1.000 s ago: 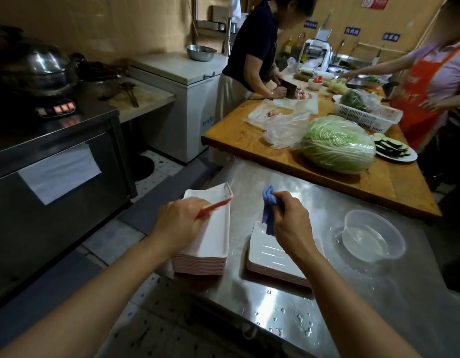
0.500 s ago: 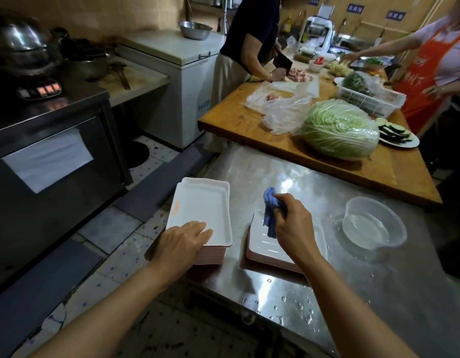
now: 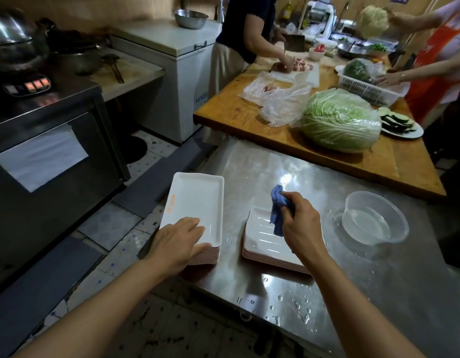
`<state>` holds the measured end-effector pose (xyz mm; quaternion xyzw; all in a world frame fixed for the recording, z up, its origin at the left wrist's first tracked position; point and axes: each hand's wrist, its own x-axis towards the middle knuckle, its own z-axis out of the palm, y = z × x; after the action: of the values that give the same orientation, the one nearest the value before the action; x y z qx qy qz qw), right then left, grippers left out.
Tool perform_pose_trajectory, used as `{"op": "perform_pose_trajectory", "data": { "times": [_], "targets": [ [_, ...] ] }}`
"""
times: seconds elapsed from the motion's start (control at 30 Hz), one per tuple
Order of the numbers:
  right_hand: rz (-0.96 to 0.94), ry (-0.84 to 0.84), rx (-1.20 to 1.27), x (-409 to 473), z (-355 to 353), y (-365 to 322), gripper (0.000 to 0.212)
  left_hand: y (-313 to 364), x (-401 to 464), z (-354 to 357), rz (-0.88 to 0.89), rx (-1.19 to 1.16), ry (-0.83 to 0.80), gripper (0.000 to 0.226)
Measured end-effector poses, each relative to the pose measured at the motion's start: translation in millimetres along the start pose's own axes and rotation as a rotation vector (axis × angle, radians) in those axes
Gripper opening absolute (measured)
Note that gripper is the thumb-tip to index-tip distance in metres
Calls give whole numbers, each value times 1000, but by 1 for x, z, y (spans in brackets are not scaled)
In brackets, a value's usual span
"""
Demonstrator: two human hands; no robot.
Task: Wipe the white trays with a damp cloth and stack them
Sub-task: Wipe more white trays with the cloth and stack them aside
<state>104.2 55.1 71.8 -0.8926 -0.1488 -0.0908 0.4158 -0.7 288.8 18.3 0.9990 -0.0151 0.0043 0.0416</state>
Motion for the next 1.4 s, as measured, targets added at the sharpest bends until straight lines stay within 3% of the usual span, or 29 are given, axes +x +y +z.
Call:
{"op": "perform_pose_trajectory", "data": {
  "times": [0.17, 0.3, 0.43, 0.5, 0.73, 1.0, 1.4],
  "targets": [
    [50, -2, -21, -1, -20, 26, 22, 61, 39, -11, 22, -249, 262, 30],
    [136, 14, -33, -5, -40, 51, 27, 115, 83, 9, -234, -454, 28, 47],
    [193, 41, -17, -11, -59, 77, 28, 126, 109, 40, -463, -458, -199, 54],
    [234, 52, -28, -11, -67, 89, 28, 123, 112, 50, -519, -419, -216, 48],
    [263, 73, -32, -11, -76, 115, 23, 118, 117, 55, -573, -381, -112, 27],
    [249, 100, 9, -4, -90, 123, 21, 113, 110, 45, -706, -936, -70, 26],
    [279, 192, 13, 20, -157, 140, 16, 164, 152, -13, -674, -1203, 147, 36]
  ]
}}
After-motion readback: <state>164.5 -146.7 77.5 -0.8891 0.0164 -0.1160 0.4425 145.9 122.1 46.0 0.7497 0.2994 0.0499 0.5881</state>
